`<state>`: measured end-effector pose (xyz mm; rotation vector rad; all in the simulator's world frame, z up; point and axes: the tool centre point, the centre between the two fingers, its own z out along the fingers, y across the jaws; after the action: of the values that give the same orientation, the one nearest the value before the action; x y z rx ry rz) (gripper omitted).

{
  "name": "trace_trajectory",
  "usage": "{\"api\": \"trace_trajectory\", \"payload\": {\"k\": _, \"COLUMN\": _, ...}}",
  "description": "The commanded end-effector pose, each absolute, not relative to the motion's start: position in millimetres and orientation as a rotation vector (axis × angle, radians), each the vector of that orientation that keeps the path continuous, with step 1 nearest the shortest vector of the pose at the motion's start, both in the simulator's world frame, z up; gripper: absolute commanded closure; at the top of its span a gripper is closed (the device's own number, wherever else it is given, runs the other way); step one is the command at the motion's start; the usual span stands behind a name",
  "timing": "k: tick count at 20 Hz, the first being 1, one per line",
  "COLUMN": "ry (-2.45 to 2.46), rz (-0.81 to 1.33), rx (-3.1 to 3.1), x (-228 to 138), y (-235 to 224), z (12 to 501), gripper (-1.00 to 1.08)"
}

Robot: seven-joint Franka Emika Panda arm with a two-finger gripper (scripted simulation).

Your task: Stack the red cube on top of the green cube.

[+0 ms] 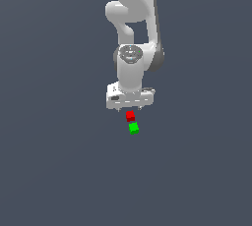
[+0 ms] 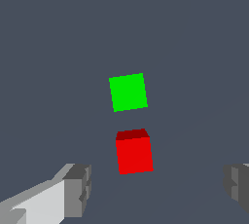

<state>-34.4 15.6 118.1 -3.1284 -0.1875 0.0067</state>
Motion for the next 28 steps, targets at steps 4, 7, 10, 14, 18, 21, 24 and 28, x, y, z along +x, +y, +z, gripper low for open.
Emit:
{"api": "trace_trajectory", "payload": {"k": 4, "ry": -0.309, "rz": 0.002, "rx": -3.123, "x": -49, "y": 21, "z": 87, "gripper": -0.92}}
{"api": "trace_trajectory", "payload": {"k": 7, "ry": -0.35, "rz": 0.001, "rx": -3.12, "x": -53, "y": 22, "z": 77, "gripper": -0.92}}
{"api": "trace_trajectory", "payload": {"k": 10, "ry": -0.374, "rz": 0.0, "rx": -3.118, "x": -56, "y": 23, "z": 70, "gripper": -0.92}}
{"api": "trace_trajectory", "payload": {"k": 14, "ry": -0.38, "rz": 0.0, "rx": -3.118, "x": -56, "y": 23, "z": 69, "gripper": -0.92}}
{"api": "trace_trajectory", "payload": {"k": 18, "ry": -0.375, "rz": 0.001, "rx": -3.119, "x": -56, "y": 22, "z": 69, "gripper": -0.92}}
{"api": "trace_trajectory", "payload": {"k": 21, "ry": -0.375, "rz": 0.001, "rx": -3.119, "x": -56, "y": 22, "z": 67, "gripper": -0.92}}
{"api": "trace_trajectory", "payload": {"k": 24, "ry": -0.375, "rz": 0.001, "rx": -3.119, "x": -56, "y": 22, "z": 58, "gripper": -0.92}}
{"api": "trace_trajectory", "payload": {"k": 28, "ry": -0.374, "rz": 0.0, "rx": -3.119, "x": -56, "y": 22, "z": 38, "gripper": -0.92}}
